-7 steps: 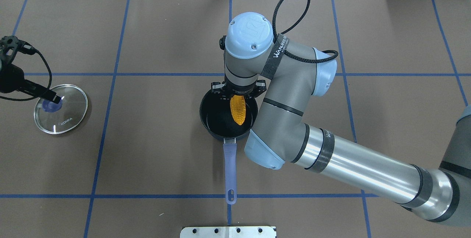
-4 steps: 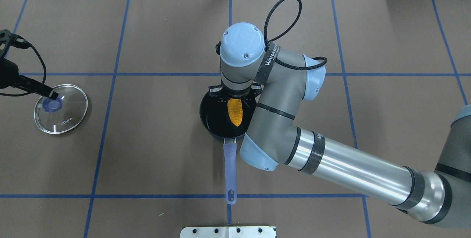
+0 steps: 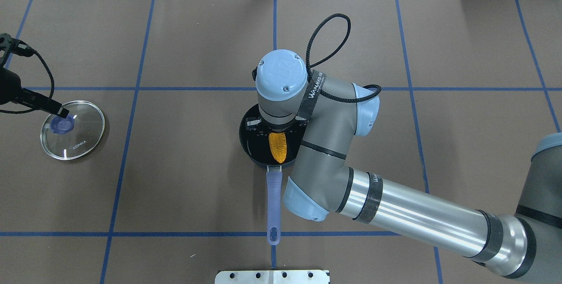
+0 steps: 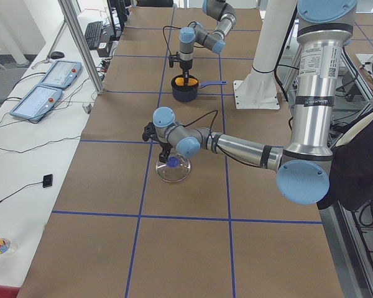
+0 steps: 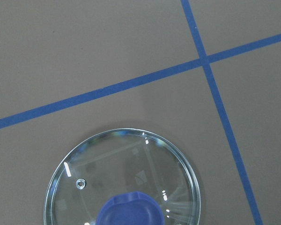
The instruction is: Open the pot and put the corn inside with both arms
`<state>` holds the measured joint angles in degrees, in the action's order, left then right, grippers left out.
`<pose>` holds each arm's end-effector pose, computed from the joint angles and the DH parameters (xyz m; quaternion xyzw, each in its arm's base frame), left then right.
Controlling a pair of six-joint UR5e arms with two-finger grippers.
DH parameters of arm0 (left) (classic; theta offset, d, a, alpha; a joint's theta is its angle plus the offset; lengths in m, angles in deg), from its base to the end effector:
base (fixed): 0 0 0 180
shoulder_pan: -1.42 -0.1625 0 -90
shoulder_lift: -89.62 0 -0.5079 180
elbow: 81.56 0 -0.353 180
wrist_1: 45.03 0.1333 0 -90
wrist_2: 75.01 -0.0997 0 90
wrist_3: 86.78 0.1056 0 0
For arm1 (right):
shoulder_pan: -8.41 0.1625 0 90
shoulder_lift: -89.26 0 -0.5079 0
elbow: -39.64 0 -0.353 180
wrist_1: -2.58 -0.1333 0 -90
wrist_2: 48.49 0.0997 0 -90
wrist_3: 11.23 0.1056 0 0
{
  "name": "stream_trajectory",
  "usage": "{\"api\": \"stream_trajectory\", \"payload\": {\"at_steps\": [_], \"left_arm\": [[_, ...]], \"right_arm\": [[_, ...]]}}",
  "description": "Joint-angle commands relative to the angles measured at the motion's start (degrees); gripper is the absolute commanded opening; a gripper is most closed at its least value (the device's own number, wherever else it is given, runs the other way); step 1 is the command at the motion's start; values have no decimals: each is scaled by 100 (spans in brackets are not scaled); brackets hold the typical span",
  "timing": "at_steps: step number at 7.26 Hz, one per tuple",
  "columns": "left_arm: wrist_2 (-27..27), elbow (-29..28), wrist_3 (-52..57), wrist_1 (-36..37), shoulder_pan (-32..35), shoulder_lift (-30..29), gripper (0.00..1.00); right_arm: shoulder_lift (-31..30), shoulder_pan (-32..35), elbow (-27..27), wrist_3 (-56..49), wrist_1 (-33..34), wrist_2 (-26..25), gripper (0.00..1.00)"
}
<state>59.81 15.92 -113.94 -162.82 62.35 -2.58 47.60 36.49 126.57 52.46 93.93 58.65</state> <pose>0.1877 -0.4588 0.6095 0.0918 0.4584 0.1370 0.8733 -0.6310 -0.4524 0.2529 0.0461 -0.3921 -0.0416 0.9178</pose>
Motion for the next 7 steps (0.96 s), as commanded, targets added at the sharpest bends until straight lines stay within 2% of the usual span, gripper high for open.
{"api": "stream_trajectory", "payload": {"at_steps": [1, 4, 6, 7], "left_arm": [[0, -2, 0, 1, 6, 0, 98], [9, -2, 0, -7, 41, 0, 98], [166, -19, 165, -7, 277, 61, 98], [298, -106, 611, 62, 487, 70, 98]], "right_arm": [[26, 13, -1, 3, -65, -34, 100], [35, 556, 17, -198, -170, 131, 100], [-52, 1476, 34, -916, -144, 1121, 100], [-296, 1960, 60, -1424, -153, 1474, 100]]}}
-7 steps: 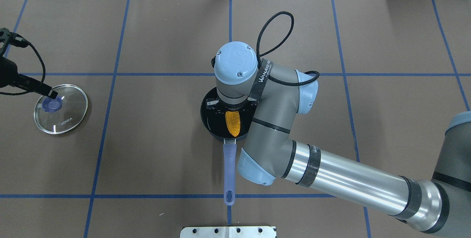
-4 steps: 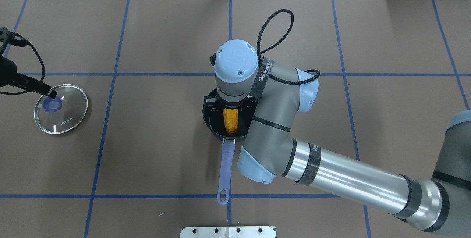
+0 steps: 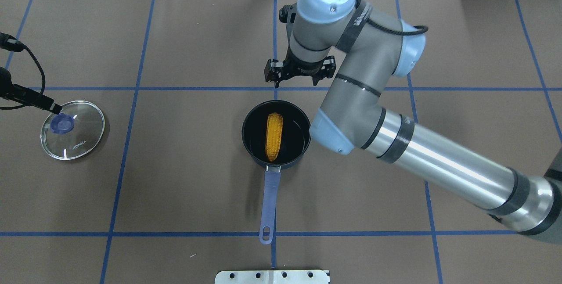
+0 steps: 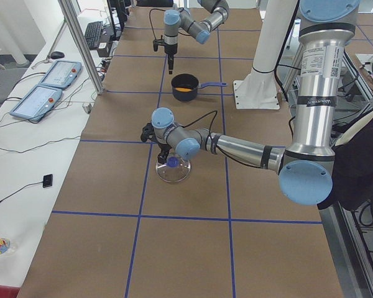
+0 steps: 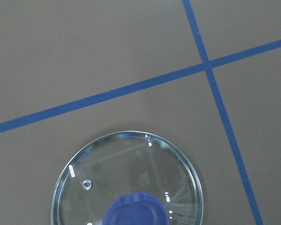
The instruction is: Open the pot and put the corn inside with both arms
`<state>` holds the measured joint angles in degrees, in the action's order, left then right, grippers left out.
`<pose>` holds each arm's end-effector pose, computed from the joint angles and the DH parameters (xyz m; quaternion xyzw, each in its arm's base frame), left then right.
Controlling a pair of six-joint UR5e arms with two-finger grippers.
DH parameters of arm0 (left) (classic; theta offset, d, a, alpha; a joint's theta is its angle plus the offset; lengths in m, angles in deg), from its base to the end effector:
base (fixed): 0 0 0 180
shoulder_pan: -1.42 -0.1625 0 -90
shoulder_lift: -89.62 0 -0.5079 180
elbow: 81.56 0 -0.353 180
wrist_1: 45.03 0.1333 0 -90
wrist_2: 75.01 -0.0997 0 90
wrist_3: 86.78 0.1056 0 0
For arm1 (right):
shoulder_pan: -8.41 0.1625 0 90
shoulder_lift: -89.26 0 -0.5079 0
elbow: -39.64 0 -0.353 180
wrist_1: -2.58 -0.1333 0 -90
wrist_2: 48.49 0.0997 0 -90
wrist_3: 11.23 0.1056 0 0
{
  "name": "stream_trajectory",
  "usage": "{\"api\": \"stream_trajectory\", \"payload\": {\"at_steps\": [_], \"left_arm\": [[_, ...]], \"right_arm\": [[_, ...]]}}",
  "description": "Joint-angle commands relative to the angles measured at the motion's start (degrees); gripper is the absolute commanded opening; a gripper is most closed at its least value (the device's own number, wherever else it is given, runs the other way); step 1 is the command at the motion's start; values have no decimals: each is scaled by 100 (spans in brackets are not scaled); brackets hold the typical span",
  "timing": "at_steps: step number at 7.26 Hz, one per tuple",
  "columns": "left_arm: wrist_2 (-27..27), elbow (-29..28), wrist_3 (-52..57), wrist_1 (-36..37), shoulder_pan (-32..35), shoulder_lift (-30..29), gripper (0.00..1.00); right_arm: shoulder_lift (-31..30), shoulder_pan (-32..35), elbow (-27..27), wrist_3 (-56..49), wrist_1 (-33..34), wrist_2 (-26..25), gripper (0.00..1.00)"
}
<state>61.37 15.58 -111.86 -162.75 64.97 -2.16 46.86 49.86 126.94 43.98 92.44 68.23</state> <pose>0.1665 -0.4622 0.6144 0.0977 0.4623 0.1342 0.8711 -0.5146 -0.5689 0.2519 0.0621 -0.4249 -0.0361 0.9024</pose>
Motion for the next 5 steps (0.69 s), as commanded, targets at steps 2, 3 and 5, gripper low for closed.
{"api": "stream_trajectory", "payload": {"at_steps": [2, 3, 5], "left_arm": [[292, -73, 1387, 685, 796, 46, 98], [432, -73, 1862, 863, 1173, 194, 98], [468, -99, 2339, 996, 1466, 335, 98]], "right_arm": [[-941, 1834, 76, -1901, -12, 1489, 100], [-1397, 2388, 94, -2814, -12, 1738, 100], [-2215, 3287, 146, -3769, -29, 2203, 100]]}}
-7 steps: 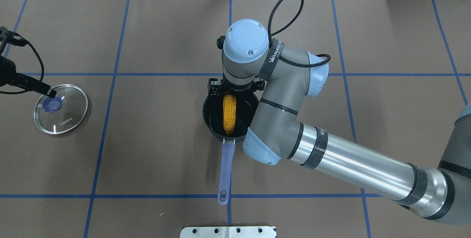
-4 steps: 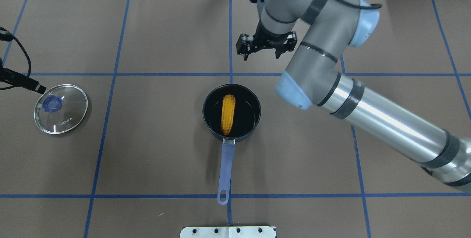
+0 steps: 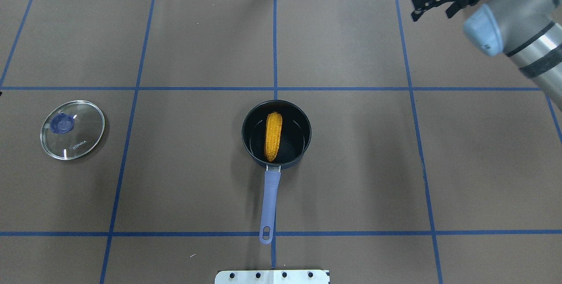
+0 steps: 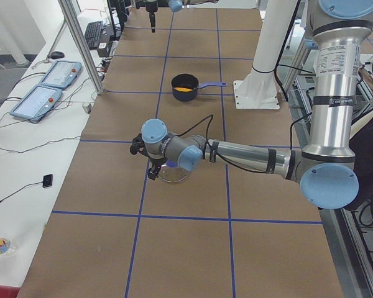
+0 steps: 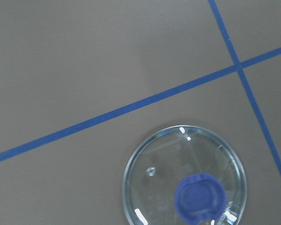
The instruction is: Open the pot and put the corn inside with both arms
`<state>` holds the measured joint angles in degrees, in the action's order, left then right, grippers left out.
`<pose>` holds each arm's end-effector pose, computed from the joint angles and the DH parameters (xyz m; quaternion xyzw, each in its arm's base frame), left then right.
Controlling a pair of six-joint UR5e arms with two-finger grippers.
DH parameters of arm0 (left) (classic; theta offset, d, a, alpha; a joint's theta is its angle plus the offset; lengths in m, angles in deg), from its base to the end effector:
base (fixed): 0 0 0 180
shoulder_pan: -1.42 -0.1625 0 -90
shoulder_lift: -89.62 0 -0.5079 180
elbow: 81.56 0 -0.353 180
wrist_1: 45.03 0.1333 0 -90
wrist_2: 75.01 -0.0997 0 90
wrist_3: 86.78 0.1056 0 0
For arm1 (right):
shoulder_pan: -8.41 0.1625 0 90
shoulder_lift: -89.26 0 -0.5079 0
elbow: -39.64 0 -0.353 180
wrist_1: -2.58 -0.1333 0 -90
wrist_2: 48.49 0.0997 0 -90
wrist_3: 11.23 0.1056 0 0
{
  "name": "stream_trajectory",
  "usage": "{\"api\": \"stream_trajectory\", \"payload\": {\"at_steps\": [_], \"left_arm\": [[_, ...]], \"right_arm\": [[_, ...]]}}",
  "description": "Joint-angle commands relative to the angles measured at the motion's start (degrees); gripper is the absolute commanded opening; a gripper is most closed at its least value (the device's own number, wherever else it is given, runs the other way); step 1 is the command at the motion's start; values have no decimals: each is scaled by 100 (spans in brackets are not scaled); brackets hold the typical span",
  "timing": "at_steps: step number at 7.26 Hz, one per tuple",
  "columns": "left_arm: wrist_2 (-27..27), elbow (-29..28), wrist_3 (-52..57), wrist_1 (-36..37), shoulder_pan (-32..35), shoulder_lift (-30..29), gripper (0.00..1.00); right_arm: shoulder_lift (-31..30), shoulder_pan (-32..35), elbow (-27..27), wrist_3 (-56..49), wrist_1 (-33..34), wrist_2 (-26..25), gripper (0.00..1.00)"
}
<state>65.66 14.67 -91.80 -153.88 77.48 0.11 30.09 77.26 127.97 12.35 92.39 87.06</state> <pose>0.0620 -0.4641 0.6544 0.1210 0.4441 0.1595 0.8733 -0.1956 -0.6660 0.4422 0.0735 -0.4352 -0.0791 0.8938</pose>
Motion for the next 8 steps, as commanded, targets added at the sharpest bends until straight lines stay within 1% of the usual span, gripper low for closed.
{"api": "stream_trajectory", "payload": {"at_steps": [1, 2, 4, 5, 7, 8], "left_arm": [[39, -8, 431, 136, 407, 230, 98], [30, -17, 545, 136, 470, 249, 98], [30, -105, 773, 145, 628, 275, 98], [48, -70, 827, 127, 690, 406, 98], [48, 114, 862, 136, 796, 548, 98], [30, 210, 854, 136, 813, 626, 98]], "right_arm": [[-900, 716, 96, -1070, -25, 298, 100], [-1121, 796, 62, -1327, -16, 236, 100], [-1657, 1033, 87, -1496, -42, 175, 100], [-1973, 1286, 114, -1714, -173, 183, 100], [-2684, 1788, 227, -1945, -708, 236, 100], [-2844, 2016, 324, -1936, -745, 245, 100]]}}
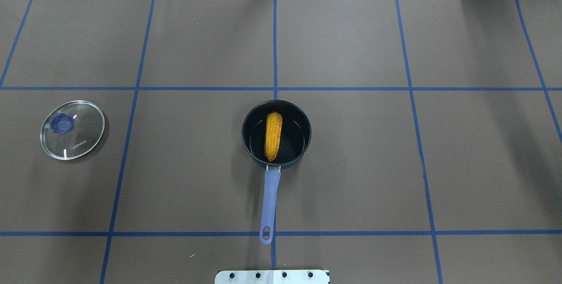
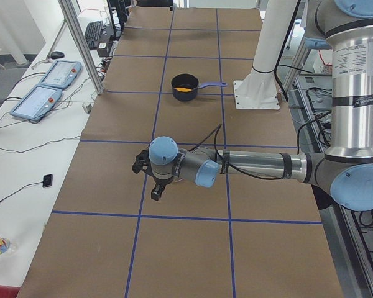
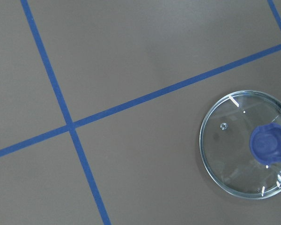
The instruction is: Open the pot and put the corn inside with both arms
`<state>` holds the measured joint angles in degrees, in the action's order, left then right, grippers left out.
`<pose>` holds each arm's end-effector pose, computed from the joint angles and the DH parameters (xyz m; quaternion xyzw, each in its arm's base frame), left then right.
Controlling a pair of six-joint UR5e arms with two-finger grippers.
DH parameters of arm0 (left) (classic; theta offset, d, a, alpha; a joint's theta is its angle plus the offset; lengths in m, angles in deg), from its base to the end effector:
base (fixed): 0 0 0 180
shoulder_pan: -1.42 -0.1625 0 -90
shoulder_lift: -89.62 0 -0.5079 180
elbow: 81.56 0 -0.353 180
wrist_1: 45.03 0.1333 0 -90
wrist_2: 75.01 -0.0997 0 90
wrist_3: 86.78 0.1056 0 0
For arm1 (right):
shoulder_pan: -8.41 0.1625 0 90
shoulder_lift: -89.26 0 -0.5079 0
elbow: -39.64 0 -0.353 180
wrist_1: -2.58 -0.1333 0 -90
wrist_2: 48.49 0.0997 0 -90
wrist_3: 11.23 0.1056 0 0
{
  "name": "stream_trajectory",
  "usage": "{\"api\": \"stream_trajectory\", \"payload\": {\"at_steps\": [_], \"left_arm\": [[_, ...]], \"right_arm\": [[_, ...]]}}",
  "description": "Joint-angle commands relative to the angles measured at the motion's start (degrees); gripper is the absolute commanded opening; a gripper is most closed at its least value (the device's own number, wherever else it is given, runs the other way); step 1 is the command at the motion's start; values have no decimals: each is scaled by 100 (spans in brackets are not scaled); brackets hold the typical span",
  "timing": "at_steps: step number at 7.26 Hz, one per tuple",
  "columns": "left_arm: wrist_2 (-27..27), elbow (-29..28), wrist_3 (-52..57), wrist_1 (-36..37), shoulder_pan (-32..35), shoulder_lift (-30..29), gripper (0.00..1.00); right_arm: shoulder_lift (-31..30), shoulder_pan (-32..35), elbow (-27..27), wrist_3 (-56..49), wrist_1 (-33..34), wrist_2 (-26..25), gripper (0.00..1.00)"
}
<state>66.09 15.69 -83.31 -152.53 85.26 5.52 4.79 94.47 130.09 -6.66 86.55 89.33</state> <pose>-0.0061 -0.4196 0.6899 0.1377 0.4288 0.1451 0.8810 0.0197 -0.5149 0.6799 0.0655 -0.4091 -0.0374 0.9094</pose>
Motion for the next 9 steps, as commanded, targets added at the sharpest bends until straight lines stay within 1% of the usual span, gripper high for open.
{"api": "stream_trajectory", "payload": {"at_steps": [1, 2, 5, 6, 9], "left_arm": [[-13, 127, 13, 1, 71, 87, 98], [-4, 145, 13, 1, 115, 95, 98], [-4, 162, 4, 9, 115, 87, 98], [-4, 162, -4, 9, 115, 95, 98], [-4, 197, -13, 18, 115, 96, 98]], "right_arm": [[-333, 323, 52, 17, -127, -9, 100], [-377, 324, 34, 35, -196, -70, 100], [-421, 324, 8, 44, -100, -10, 100], [-500, 332, 94, 53, -109, 25, 100], [-465, 324, 34, 61, -109, 34, 100]]}}
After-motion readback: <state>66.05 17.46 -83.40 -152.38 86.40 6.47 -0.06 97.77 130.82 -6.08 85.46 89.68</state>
